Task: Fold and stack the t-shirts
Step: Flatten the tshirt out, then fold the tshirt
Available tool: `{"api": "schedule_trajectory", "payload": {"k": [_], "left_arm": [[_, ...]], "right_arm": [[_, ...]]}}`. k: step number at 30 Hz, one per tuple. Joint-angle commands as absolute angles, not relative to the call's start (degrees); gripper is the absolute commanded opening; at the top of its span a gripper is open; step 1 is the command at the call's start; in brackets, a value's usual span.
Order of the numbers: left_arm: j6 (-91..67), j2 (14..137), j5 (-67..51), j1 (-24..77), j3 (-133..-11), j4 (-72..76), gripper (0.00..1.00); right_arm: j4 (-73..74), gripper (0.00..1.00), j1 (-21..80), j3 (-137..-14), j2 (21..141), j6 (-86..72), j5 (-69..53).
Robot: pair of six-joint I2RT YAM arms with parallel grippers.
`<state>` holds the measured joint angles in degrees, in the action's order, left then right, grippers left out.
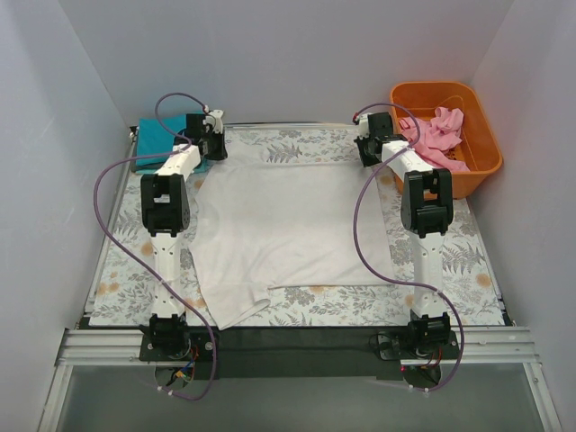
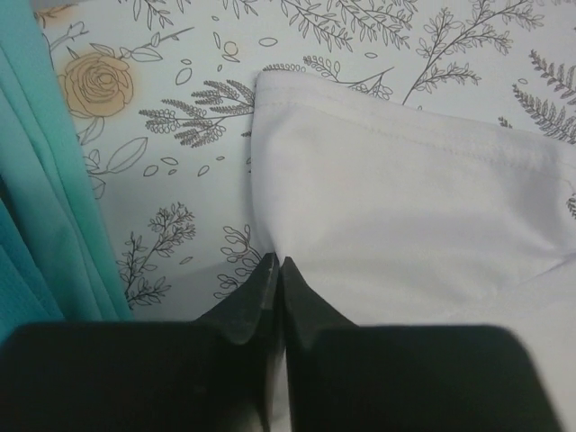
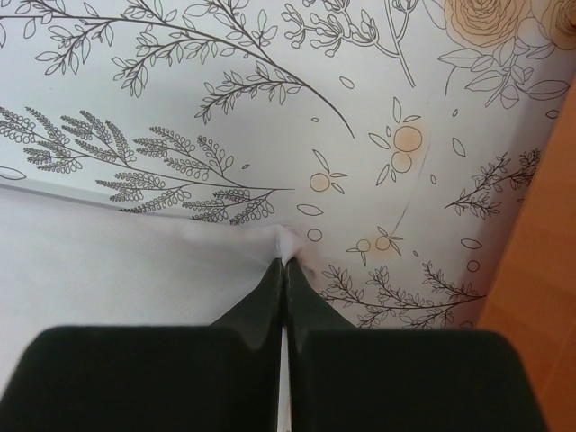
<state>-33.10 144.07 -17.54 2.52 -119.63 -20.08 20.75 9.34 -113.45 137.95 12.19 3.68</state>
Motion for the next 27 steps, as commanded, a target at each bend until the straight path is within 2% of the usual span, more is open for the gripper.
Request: {"api": "schedule_trajectory", "payload": {"k": [1, 5, 16, 27], "left_arm": [[-33.22, 144.32, -15.65, 2.55, -123.57, -20.22, 0.00], [-33.14, 140.20, -16.16, 2.46, -122.18, -18.46, 0.00], [-29.89, 123.32, -24.61, 0.70, -106.71, -12.31, 0.00], [-26.19, 110.84, -30.75, -2.81, -90.56, -11.42, 0.00]], "right_arm": [[21.80, 0.01, 8.79, -112.15, 134.91, 13.09, 3.34], [21.88, 0.01, 8.88, -112.15, 132.37, 13.80, 2.90], [21.27, 0.01, 8.70, -107.06, 122.26, 15.91, 0.44], [20.57, 0.01, 7.74, -96.08, 113.82, 20.83, -3.25]]}}
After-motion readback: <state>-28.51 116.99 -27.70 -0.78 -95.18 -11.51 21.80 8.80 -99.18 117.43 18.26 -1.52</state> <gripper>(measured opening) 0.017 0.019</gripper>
